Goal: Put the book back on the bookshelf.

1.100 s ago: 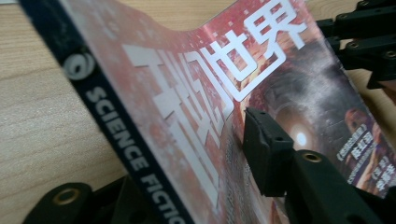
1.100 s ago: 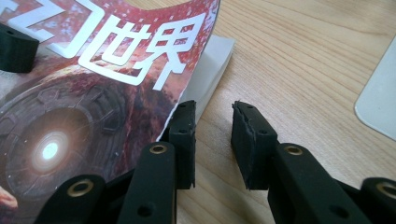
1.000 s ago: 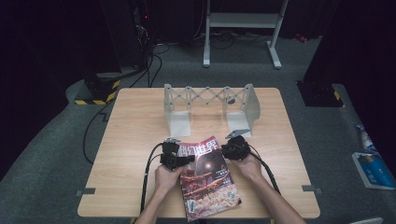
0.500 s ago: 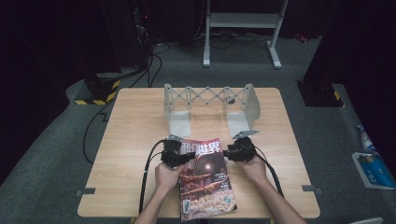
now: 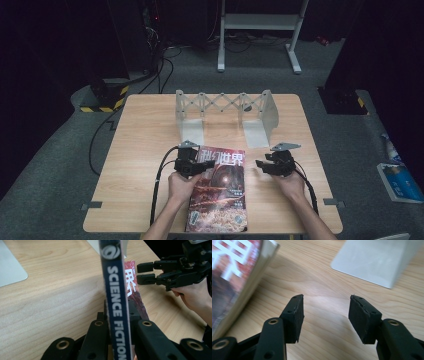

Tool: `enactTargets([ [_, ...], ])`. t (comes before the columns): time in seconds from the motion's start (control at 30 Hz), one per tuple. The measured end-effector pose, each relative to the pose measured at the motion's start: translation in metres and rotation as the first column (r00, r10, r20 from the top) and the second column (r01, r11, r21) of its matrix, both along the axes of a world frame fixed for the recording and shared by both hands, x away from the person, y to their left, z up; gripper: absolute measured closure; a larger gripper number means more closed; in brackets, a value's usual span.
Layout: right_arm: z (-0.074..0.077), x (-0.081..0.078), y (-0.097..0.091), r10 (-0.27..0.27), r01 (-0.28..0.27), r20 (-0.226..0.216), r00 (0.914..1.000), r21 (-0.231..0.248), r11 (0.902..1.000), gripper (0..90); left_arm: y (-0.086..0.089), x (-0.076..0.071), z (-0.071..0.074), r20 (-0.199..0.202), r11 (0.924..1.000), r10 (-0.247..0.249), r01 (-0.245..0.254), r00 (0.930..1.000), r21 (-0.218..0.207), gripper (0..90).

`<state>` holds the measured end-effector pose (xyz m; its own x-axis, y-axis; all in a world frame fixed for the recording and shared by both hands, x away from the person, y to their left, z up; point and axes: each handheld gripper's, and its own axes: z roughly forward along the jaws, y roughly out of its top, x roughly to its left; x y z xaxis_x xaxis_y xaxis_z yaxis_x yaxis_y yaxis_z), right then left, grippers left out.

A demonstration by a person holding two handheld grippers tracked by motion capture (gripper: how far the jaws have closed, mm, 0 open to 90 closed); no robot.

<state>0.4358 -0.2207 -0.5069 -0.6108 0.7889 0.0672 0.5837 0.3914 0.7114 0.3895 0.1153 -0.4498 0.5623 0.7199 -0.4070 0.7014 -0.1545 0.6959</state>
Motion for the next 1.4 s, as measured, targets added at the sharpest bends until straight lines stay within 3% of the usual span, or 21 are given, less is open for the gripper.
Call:
enactTargets([
  [0.23, -0.001, -0.007, -0.026, -0.069, 0.07, 0.078, 0.9945, -0.009, 0.9975, 39.9, 0.003, -0.009, 0.02, 0.047, 0.9997, -0.018, 0.019, 0.9987, -0.018, 83.9],
  [0.63, -0.014, -0.015, -0.046, -0.141, 0.143, 0.102, 0.9848, -0.021, 0.9894, 37.9, -0.001, 0.0, 0.049, 0.079, 0.9959, -0.062, 0.067, 0.9949, -0.061, 83.9],
  [0.77, -0.014, -0.016, -0.045, -0.136, 0.143, 0.136, 0.9813, -0.043, 0.9888, 37.5, -0.001, 0.003, 0.058, 0.101, 0.9956, -0.07, 0.076, 0.9924, -0.055, 83.9],
  [1.1, -0.021, -0.015, -0.046, -0.156, 0.161, 0.125, 0.9799, -0.026, 0.9867, 36.1, 0.004, 0.005, 0.076, 0.141, 0.997, -0.057, 0.064, 0.9884, -0.044, 83.9],
  [1.4, -0.026, -0.017, -0.047, -0.141, 0.142, 0.143, 0.9796, 0.002, 0.9898, 31.6, 0.003, 0.009, 0.09, 0.171, 0.9982, -0.054, 0.058, 0.9838, -0.015, 83.9],
])
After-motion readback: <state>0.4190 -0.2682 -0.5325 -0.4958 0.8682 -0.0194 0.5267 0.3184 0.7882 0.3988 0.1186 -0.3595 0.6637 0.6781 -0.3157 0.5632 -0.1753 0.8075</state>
